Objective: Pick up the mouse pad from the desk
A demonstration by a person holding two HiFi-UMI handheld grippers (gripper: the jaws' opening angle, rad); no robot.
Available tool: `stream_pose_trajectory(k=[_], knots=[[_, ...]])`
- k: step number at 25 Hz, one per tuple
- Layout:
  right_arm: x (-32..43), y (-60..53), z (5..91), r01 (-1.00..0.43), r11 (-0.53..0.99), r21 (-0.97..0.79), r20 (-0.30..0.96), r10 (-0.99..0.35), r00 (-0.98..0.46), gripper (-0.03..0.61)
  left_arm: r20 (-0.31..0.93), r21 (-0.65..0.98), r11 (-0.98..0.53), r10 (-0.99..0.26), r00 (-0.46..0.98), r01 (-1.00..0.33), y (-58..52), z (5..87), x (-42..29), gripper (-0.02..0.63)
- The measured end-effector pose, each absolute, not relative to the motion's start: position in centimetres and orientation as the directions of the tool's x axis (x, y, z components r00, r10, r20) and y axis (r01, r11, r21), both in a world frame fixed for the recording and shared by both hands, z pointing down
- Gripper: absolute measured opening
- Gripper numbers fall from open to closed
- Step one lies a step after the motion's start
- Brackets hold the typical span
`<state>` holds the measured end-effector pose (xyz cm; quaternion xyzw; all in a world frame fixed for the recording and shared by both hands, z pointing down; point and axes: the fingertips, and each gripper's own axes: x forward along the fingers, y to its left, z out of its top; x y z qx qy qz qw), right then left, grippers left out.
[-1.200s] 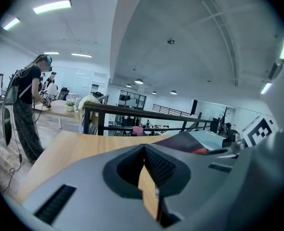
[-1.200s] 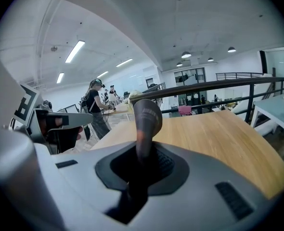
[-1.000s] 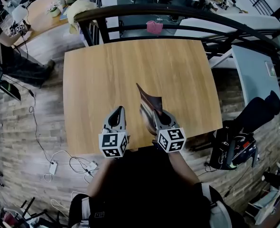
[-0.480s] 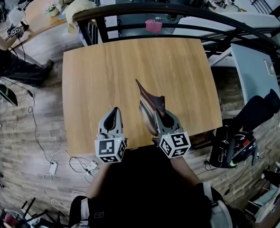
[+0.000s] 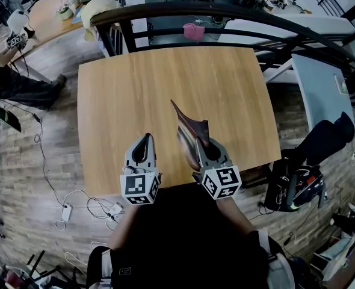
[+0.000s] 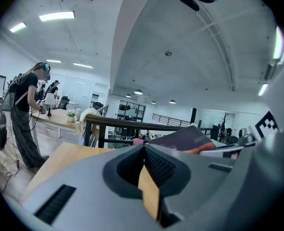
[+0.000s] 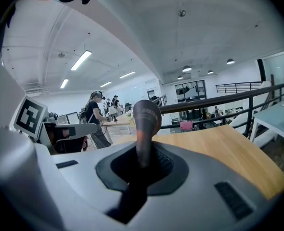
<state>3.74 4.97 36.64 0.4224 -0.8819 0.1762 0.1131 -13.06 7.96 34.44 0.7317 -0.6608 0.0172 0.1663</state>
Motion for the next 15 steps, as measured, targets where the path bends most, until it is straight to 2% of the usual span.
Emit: stream_pose_trajectory(k=[15], knots=[[3.41, 4.87, 36.69, -0.779, 0.586, -0.224, 0.346, -0.7, -0.625, 0.051, 0.254, 0.236, -0.067, -0.959, 0.129, -0.969, 7.87, 35.0, -12.9, 0.023]])
